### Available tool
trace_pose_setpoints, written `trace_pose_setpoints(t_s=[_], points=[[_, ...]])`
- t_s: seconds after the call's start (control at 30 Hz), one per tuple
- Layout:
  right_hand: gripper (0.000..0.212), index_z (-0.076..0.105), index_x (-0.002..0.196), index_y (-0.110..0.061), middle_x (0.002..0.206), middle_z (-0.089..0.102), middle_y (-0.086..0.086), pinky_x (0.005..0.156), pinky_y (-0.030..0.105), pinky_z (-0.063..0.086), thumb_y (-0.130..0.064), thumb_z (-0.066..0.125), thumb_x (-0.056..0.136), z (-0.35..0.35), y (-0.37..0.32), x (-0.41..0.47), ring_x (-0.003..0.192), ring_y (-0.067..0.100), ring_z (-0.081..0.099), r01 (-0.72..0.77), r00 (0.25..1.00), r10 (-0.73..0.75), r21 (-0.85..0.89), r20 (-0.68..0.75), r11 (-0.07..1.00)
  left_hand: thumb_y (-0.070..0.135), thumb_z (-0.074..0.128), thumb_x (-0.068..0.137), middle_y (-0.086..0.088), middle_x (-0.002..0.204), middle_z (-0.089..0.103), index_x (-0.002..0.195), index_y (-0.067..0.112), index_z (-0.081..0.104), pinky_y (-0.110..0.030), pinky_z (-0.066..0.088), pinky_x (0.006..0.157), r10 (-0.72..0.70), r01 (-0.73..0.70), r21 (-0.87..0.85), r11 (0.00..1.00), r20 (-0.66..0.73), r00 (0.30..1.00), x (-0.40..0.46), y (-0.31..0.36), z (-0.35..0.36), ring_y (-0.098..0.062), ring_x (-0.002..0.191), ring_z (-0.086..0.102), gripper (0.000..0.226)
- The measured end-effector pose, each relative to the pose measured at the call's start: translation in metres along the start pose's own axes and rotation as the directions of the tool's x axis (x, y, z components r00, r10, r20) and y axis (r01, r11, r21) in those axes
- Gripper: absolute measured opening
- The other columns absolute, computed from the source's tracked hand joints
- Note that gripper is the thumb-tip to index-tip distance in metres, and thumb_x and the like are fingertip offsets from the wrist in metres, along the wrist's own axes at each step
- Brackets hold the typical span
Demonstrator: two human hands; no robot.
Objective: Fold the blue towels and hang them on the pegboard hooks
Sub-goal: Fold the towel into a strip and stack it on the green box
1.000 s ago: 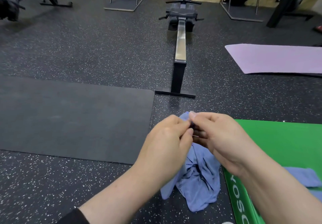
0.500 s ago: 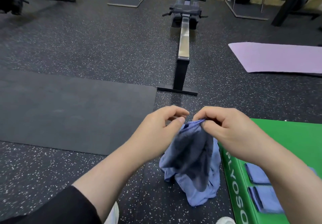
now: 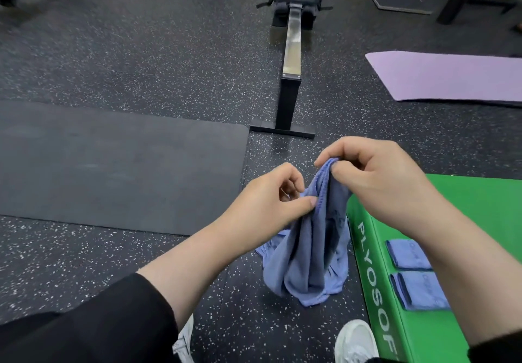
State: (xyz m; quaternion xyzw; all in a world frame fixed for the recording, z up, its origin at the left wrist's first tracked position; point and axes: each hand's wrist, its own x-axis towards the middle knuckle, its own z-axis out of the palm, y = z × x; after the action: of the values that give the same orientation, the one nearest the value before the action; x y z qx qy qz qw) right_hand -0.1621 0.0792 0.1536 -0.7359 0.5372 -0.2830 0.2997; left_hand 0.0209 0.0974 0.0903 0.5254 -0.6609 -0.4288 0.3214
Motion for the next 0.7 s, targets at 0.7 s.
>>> trace_pose_setpoints(t_s=[0.7], points=[[0.028,0.078,0.081,-0.024,0.059,0.062,0.004,0.057,0.030,0.035,-0.005,0.057,0.083,-0.008,0.020,0.005,0.057,0.014,0.042,-0.041,0.975,0.087,0.223,-0.204,0.974,0.001,0.040,0.078,0.000,0.083,0.064,0.085,0.021,0.059,-0.039,0.053,0.073,-0.234,0.343,0.456,0.822,-0.280,0.931,0.008,-0.028,-0.027,-0.031,0.084,0.058,0.028]])
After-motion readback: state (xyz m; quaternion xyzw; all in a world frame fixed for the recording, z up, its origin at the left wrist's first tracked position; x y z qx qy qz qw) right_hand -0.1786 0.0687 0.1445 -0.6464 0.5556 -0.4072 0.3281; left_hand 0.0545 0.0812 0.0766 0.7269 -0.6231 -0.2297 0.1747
